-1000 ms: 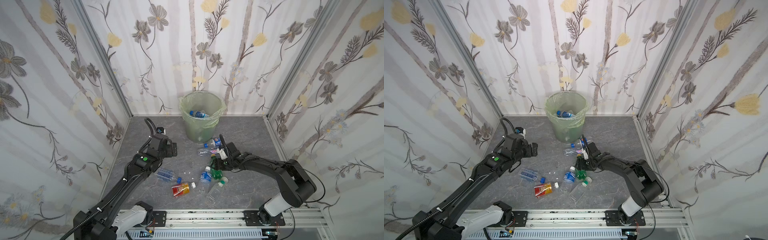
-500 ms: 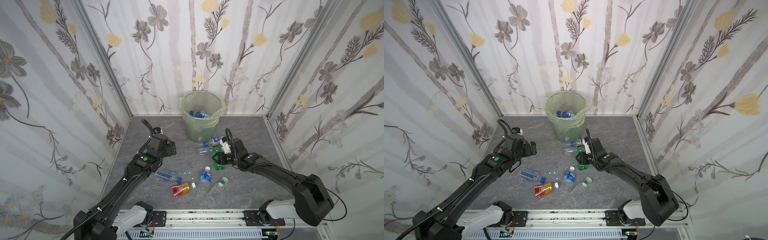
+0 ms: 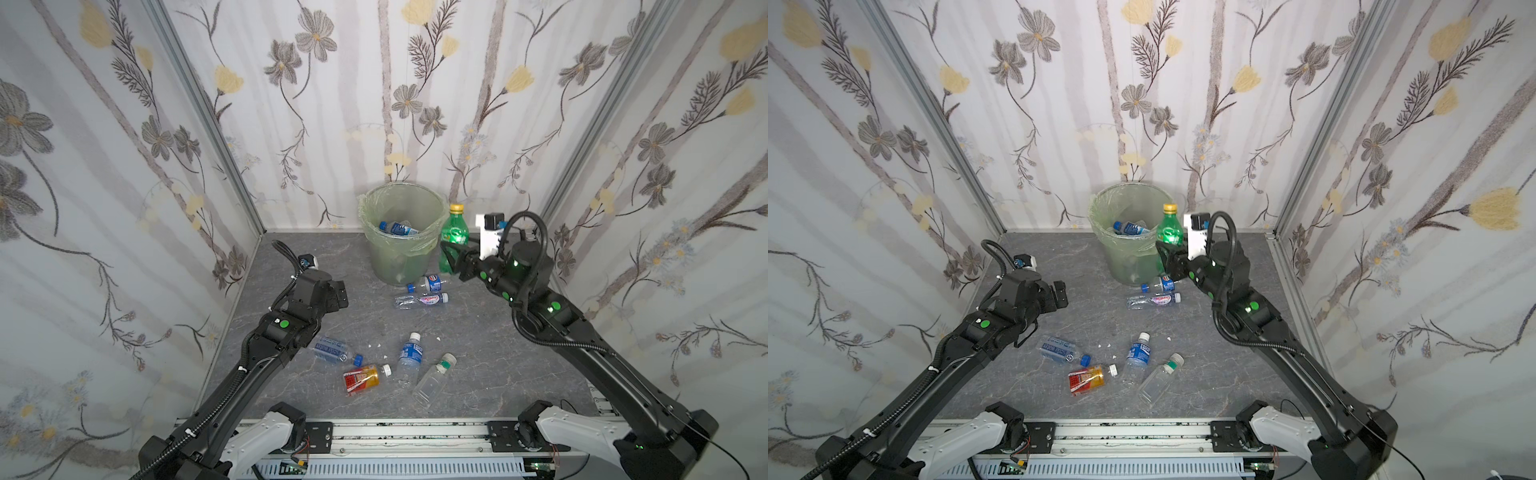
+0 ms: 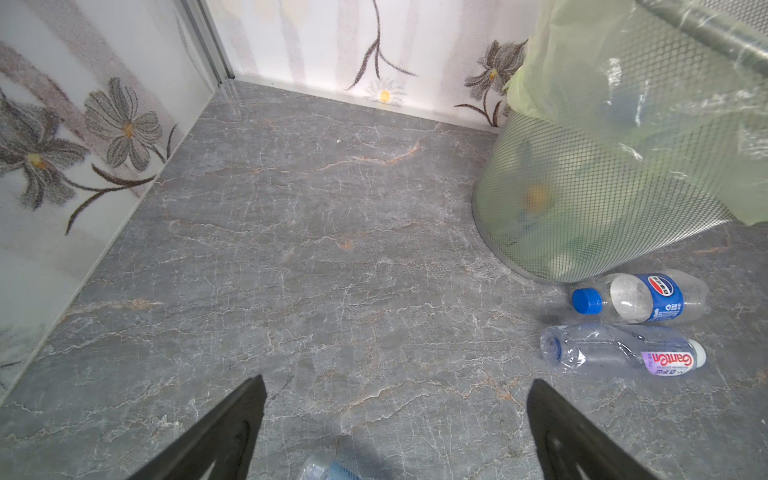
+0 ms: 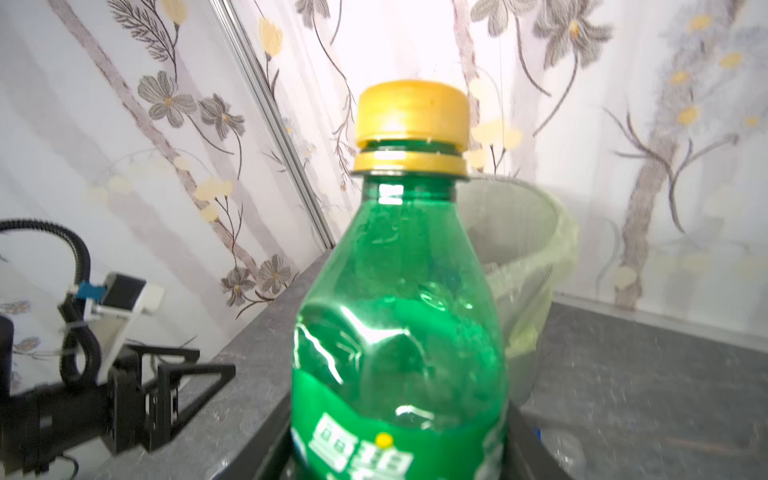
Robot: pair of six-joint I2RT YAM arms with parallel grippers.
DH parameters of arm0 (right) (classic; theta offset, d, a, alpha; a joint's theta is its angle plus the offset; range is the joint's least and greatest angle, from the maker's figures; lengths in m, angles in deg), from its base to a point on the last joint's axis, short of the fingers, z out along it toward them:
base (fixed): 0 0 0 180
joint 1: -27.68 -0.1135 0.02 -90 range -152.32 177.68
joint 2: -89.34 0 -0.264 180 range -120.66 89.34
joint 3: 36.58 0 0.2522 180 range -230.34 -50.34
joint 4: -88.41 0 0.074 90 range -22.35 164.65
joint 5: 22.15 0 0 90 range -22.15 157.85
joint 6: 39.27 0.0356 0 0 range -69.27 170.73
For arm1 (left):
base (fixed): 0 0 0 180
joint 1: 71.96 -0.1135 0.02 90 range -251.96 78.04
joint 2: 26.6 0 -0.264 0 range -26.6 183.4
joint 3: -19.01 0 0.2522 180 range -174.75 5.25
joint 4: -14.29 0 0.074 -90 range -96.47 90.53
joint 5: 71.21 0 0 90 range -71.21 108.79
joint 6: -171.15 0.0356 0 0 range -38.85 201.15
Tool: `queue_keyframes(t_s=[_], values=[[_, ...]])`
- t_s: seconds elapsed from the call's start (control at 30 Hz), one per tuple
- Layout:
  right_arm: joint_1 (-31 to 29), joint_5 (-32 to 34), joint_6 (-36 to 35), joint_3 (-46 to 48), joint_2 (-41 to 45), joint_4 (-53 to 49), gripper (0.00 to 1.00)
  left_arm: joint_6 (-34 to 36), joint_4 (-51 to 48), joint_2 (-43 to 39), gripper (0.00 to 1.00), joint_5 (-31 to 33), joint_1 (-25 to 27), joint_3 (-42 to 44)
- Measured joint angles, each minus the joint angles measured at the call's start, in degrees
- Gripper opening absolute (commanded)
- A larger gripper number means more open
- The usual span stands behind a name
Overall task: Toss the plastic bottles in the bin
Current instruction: 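Lift the green soda bottle over the bin with the right gripper and drop it, then reach the left gripper to the blue-labelled soda water bottle while the right gripper withdraws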
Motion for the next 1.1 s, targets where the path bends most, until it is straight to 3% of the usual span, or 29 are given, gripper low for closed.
queue_keyframes(t_s=[0.1, 0.2, 0.27, 0.33, 0.53, 0.8, 1.1], values=[[1.55, -0.98, -0.22, -24.17, -18.51, -4.68, 0.91, -2.36, -0.04, -0.09, 1.00, 0.81, -0.02, -0.15], [2.86, -2.75, -0.17, -46.69, -34.95, -14.78, 0.98, -3.43, -0.02, -0.70, 1.00, 1.09, -0.07, -0.37], [3.32, -3.39, 0.39, -52.68, -39.78, -21.40, 1.00, -4.17, -0.07, -1.11, 1.00, 1.11, -0.07, -0.46], [3.50, -3.56, 0.39, -52.65, -40.13, -25.51, 1.00, -4.74, -0.07, -1.38, 1.00, 1.11, -0.13, -0.59], [3.30, -4.96, -1.84, -32.11, -27.10, -23.80, 1.00, -6.25, -1.01, -0.90, 1.00, -0.09, -0.17, -0.68], [4.57, -5.01, -3.80, 3.30, -4.37, -9.77, 1.00, -10.51, -12.28, 3.56, 1.00, -0.57, -0.50, -3.87], [6.71, -3.02, -3.91, 24.59, 9.40, 1.97, 1.00, -18.32, -23.43, 3.67, 0.99, -7.91, -0.50, -0.98]])
